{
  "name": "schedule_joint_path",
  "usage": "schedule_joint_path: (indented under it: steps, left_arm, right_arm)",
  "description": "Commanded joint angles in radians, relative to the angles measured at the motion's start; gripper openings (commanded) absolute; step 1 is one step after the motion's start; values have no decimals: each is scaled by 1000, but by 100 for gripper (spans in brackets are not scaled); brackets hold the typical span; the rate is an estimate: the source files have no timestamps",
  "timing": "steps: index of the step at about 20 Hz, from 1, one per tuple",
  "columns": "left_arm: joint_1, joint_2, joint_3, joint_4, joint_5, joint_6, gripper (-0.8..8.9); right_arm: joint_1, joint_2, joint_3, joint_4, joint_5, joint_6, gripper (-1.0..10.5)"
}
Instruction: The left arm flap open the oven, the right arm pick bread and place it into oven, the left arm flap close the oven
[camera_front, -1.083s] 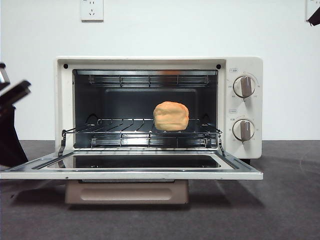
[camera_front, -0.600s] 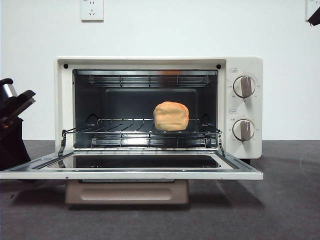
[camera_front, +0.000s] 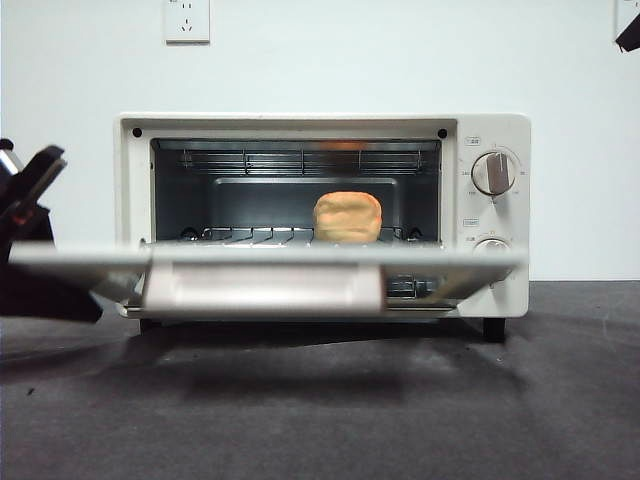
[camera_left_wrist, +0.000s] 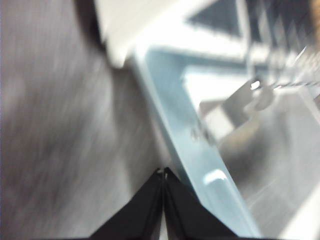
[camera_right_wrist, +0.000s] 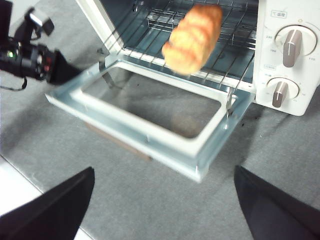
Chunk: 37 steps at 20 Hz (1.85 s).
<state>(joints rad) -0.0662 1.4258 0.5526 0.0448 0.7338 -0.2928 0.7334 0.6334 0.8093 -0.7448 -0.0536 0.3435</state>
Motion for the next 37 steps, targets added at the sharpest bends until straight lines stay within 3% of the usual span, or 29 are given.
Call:
schedule_joint_path:
  steps: [1,9,15,19,26,29,35,37]
  left_arm:
    - [0,-20,24,95,78,-68,15]
    - [48,-106,24,272,75,-147,15]
    - [46,-200,24,269,75,-145,16]
    - [45,-349,26,144,38,-113,16]
    - [-62,-584,188,-235,-291,70,16]
    - [-110,-642,280,-414,-389,171,16]
    - [-139,-704,321,-637,-447,198,16]
    - [-143,-710,321,-683,-447,199,16]
  right_arm:
    - [10,5,18,6,-2,-4,444]
    - [10,5,18,6,-2,13,444]
    - [10,5,18,6,1,15,444]
    - [10,5,18,7,4,15,444]
    - [10,5,18,6,71,14,444]
    - [10,5,18,7,85,14,444]
    - [10,5,17,8,85,14,439]
    - [10,5,18,8,85,14,290]
